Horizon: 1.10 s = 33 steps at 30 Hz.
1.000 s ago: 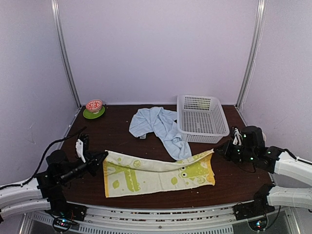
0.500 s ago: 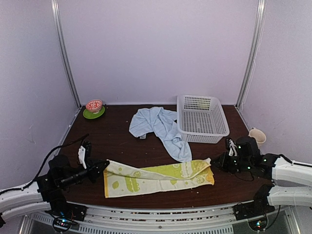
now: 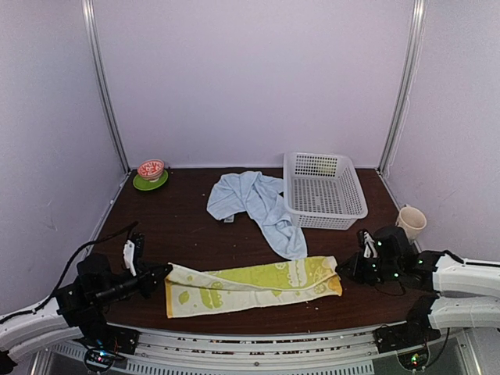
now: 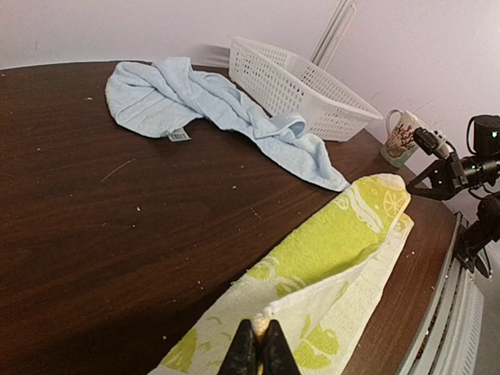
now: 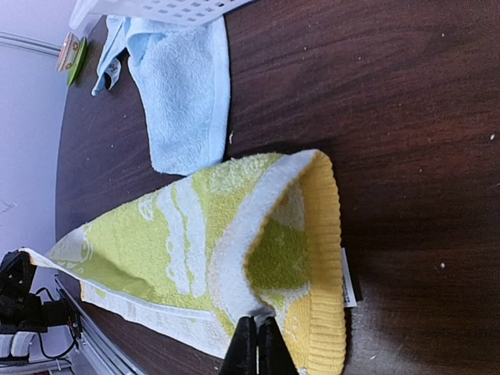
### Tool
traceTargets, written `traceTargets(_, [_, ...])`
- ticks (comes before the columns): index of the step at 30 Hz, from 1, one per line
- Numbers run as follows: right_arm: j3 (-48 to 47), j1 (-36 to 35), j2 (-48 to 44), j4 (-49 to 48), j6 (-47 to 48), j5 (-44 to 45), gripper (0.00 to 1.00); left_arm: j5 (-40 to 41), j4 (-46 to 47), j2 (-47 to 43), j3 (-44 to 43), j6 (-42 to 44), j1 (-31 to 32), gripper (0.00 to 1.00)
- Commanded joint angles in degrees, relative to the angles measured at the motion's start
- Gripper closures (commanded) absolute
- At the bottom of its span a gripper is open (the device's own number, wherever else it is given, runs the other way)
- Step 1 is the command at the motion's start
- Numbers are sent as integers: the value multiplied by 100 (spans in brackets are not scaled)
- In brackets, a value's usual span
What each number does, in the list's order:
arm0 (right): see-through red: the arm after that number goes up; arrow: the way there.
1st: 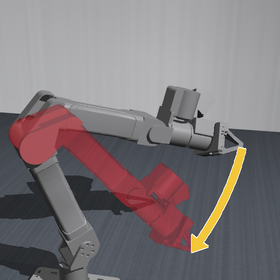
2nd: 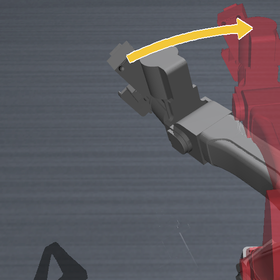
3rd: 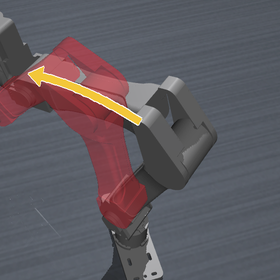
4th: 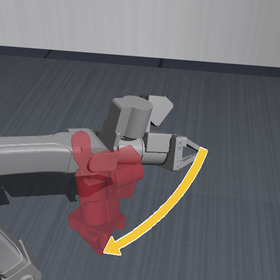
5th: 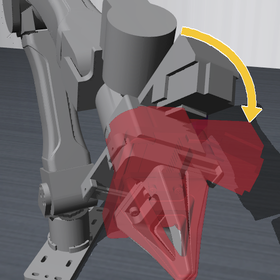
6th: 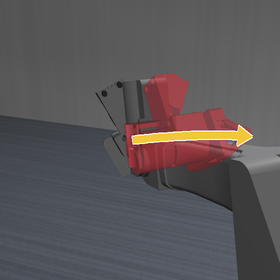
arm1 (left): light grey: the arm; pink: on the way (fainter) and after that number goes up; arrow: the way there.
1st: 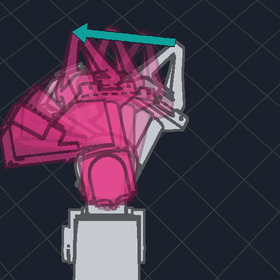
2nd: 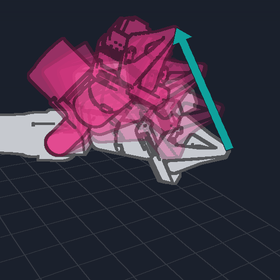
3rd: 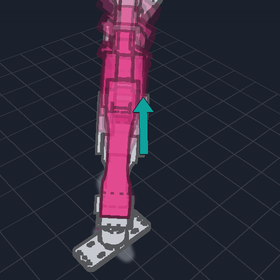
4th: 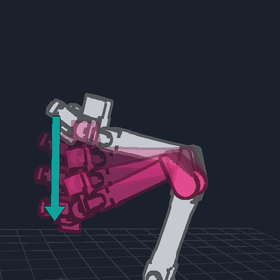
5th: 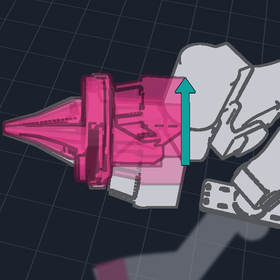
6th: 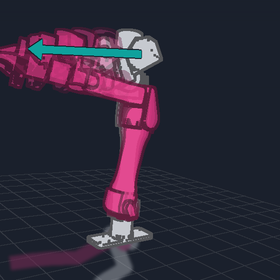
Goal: Roll the towels
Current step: Fold the towel at the center of the board.
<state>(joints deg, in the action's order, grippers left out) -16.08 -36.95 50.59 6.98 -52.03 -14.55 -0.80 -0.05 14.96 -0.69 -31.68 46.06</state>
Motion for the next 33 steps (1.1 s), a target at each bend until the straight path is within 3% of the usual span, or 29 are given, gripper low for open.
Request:
traceTargets(1, [104,-191,29,-94,-114,108,100,34,-30,-190,108,-77,-15,100])
traceTargets(16, [48,-329,-1049,420,-251,26,100,-97,-702,-876,-28,-145,-16,100])
traceTargets(33, [169,-449,-550,1051,169,-418,100,-74,-926,-974,-2,-237,-16,100])
